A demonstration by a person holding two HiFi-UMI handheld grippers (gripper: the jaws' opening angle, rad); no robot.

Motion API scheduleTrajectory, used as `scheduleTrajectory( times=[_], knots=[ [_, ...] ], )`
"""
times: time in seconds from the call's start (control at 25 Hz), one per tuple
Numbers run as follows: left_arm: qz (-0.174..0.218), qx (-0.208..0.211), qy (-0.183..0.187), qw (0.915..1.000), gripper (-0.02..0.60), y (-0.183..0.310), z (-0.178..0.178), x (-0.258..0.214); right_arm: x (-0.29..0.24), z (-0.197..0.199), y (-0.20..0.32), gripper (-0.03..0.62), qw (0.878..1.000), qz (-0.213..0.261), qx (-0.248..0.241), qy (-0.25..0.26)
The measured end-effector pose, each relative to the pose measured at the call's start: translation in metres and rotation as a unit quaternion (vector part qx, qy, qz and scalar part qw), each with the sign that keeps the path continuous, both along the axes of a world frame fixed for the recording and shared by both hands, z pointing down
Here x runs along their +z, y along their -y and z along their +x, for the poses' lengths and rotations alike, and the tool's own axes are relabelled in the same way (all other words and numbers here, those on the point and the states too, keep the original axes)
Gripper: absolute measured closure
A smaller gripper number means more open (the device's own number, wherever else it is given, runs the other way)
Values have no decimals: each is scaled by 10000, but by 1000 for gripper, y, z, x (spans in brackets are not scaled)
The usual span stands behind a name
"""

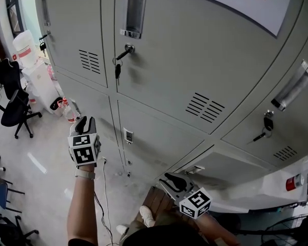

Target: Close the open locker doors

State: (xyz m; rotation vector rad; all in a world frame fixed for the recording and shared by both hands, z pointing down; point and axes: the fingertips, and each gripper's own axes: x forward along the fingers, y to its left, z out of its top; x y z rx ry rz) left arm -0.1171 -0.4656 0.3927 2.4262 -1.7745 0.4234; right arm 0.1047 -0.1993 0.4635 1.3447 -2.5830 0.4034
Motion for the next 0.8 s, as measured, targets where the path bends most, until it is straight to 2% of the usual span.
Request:
scheduleTrajectory(
  times=[0.56,0.8],
  knots=[
    [20,30,-107,9999,568,-109,-57,-8,-23,-70,-21,493,9972,261,-674,176],
    [-3,-52,-236,9997,572,-165,-89,-8,-33,-114,-31,513,9921,371,-1169,248]
  ],
)
